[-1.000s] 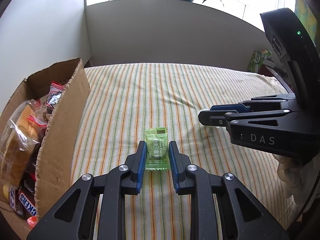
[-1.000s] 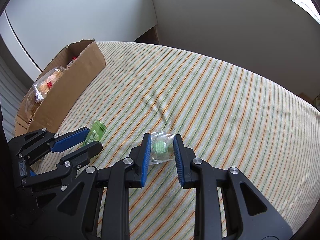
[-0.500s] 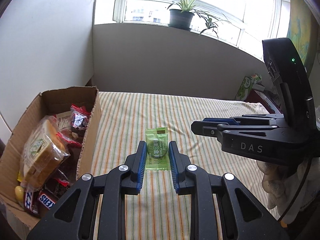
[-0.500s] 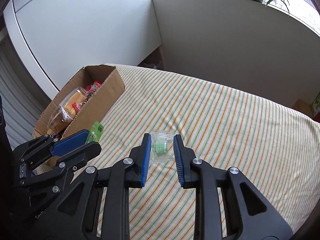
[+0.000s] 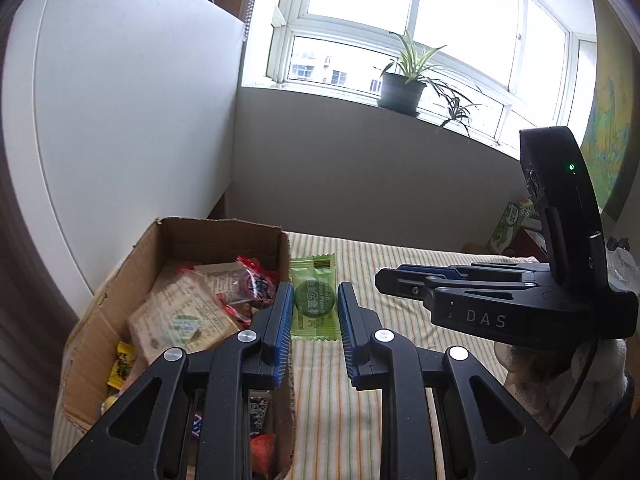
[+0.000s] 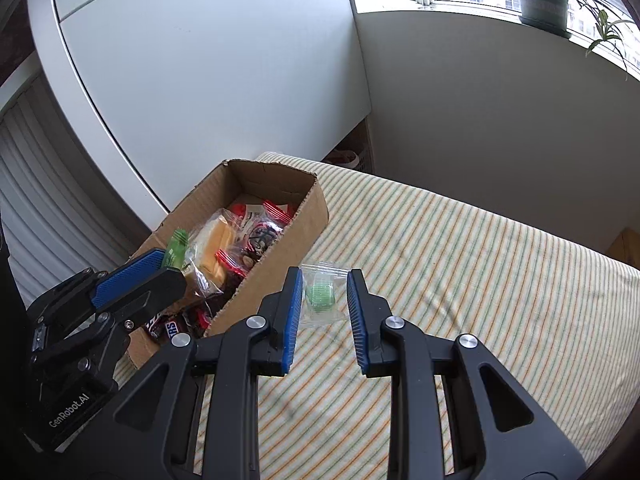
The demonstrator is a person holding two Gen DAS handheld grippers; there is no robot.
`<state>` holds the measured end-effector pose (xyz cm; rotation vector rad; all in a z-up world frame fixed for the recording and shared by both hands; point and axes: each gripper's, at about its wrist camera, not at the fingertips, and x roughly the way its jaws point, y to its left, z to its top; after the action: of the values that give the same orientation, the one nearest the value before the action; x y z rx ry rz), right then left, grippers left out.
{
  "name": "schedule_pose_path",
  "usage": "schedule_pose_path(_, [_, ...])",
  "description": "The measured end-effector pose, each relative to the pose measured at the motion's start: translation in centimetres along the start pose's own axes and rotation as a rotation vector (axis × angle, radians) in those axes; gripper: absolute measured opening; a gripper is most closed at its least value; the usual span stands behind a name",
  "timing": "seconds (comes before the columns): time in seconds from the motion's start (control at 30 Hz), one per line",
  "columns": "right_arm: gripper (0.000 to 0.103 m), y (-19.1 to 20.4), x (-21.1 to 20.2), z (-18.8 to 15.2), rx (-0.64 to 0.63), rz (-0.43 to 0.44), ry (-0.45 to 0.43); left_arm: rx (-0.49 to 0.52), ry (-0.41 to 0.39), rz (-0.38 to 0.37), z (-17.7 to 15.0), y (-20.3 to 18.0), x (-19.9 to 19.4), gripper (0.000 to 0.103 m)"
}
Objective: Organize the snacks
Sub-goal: 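Carry the clear candy bag and green packet over the box with both tools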
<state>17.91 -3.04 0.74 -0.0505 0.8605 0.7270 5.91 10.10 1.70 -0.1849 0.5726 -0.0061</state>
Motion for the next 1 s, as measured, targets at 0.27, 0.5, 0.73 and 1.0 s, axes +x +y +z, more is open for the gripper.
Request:
schedule_pose_path(0.27, [0.024,2.9,3.0,2.5,-0.013,0.053,0.002,-0.049,-0.009,0.058,2.4,5.1,0.8,0.021])
schedule_pose_path(0.5, [0.024,4.6,6.6,4.7,-0.003,0.109,0.015,-0.085,0.02,0.09,3.2,8.2,2.5,0.021])
schedule_pose_path(0.73, [0.024,5.6,10.0,5.9,0.006,0.139,0.039,-0.092,0.058,0.118,3.3,9.5,4.3,0.021])
schedule_pose_path(1.0, [0.024,5.2,12.0,6.4,0.022,0.127,0.053,-0.106,0.077,0.14,3.1,10.4,4.8,0.021])
